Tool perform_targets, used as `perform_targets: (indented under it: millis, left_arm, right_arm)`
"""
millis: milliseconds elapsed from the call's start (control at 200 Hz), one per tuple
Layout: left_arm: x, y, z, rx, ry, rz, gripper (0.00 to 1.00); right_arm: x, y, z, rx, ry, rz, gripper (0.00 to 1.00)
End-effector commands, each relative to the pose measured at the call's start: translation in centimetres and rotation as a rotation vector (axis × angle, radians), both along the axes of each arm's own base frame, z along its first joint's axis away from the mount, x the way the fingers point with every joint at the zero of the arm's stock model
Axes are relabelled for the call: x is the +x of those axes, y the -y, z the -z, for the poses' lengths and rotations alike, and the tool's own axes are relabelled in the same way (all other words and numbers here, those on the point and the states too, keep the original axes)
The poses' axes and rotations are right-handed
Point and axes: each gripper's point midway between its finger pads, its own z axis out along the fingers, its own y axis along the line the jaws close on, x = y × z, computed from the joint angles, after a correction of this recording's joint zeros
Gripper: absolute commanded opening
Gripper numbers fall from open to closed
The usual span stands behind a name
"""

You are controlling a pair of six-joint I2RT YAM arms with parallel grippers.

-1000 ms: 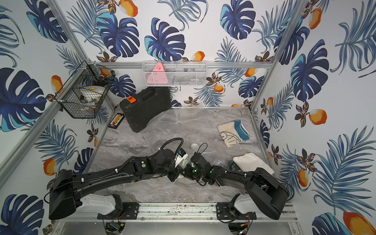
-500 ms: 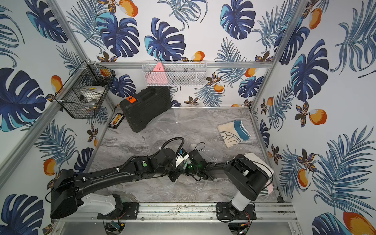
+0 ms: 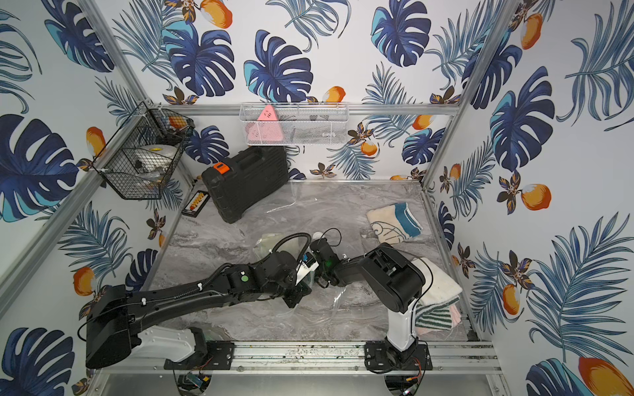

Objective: Place the folded towel into the vacuum bag
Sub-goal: Place the towel in the vacuum bag.

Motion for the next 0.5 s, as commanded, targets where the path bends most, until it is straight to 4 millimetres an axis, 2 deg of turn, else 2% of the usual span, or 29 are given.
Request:
perform_targets:
  millis: [0, 125, 315, 495]
  left_arm:
    - [-2.5, 0.7, 0.3, -0.028, -0.094, 0.090, 0.00]
    - [-2.6, 0.1, 1.3, 0.005, -0.091, 0.082, 0.00]
    - [-2.7, 0.4, 0.8, -0.006, -0.099, 0.094, 0.00]
    - [-3.4, 0.4, 0.9, -0.017, -0.130, 0.114, 0.00]
  right_arm:
    - [1.6, -1.5, -2.5, 0.094, 0.068, 0.002, 0.11]
    - [2.0, -2.1, -3.7, 0.155, 0.094, 0.004, 0.10]
    - [3.2, -2.4, -2.1, 0.128, 0.068, 0.051, 0.10]
    - [4.2, -3.5, -2.3, 0.137, 0.063, 0.054, 0.14]
